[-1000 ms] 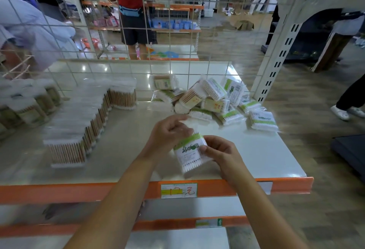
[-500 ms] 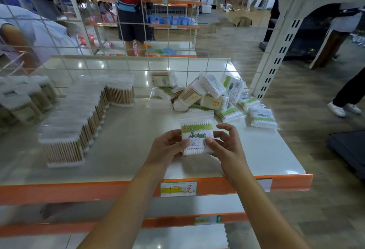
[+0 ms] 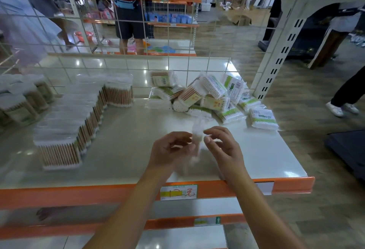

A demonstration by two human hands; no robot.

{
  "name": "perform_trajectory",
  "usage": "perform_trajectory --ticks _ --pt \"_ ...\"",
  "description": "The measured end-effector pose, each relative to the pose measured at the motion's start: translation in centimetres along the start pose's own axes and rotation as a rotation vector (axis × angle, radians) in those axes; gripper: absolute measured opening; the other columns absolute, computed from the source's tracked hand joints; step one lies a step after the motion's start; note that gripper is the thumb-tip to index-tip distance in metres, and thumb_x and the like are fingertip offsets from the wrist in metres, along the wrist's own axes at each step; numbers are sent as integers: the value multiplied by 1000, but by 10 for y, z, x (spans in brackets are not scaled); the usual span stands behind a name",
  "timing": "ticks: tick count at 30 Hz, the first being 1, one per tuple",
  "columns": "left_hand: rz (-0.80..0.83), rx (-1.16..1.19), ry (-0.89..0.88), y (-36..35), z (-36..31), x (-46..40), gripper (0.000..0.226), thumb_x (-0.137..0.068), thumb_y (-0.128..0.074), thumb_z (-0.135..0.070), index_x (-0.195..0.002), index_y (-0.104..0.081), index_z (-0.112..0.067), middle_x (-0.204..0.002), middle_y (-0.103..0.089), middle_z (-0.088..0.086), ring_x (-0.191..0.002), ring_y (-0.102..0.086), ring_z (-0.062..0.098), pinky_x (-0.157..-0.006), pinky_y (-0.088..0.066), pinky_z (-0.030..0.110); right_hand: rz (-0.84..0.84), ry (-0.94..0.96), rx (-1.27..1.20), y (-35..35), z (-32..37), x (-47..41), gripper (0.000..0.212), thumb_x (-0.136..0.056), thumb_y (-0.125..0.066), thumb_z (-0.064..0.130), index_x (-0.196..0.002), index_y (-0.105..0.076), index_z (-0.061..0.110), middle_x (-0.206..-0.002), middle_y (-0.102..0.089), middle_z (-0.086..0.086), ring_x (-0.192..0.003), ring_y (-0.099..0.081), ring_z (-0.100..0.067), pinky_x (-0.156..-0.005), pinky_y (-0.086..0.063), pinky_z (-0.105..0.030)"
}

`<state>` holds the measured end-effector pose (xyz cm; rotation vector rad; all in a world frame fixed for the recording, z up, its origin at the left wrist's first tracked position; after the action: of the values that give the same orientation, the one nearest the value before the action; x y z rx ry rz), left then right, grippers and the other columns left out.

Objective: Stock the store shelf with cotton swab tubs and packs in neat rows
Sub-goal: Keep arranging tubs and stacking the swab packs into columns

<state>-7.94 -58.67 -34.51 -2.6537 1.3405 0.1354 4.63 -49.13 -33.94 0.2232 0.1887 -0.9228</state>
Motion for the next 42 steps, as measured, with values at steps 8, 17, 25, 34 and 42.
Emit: perform_trajectory --ticks 8,17,25,34,42 --pt "51 -282 -191 -8 -14 2 24 -68 -70 -23 -84 -67 -40 -94 -63 -15 -83 -62 5 -71 -52 21 64 -136 -273 -8 -9 0 47 -61 -72 38 -100 -62 13 -83 -66 -7 -79 -64 -20 -73 -55 -32" --pt "121 -368 -151 -14 -2 7 28 -72 -67 -27 -99 -71 -27 -101 -61 -17 -94 -59 2 -78 -50 18 37 -127 -160 -7 -16 1 58 -55 -85 35 -101 -52 18 -79 -66 -8 -74 -64 -24 -67 -54 -37" --pt "183 -520 -233 12 -29 4 24 -75 -60 -16 -95 -73 -12 -94 -63 -10 -90 -60 5 -81 -44 12 11 -134 -220 -6 -12 -4 30 -72 -74 15 -97 -60 8 -74 -70 2 -71 -66 -11 -64 -54 -26" --pt "72 -1119 -485 143 -106 10 37 -79 -45 -32 -96 -72 -12 -96 -67 1 -93 -47 7 -83 -35 13 135 -3 207 -95 14 -44 35 -79 -68 1 -104 -58 24 -93 -65 -7 -82 -66 -21 -76 -56 -44" --pt "141 -1447 -611 221 -110 28 44 -77 -41 -36 -105 -68 -15 -97 -67 2 -94 -44 13 -68 -53 30 177 100 385 -179 44 -84 40 -85 -57 -5 -122 -51 11 -110 -51 -5 -82 -60 -11 -59 -51 -9"
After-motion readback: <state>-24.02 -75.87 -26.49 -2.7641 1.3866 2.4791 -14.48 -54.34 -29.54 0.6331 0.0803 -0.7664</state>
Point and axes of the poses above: each hand's wrist, its own x-axis away from the middle knuckle, its own y-axis out of the back of the hand, z = x × y, the point moved 10 cm from there along -x, towards the middle knuckle
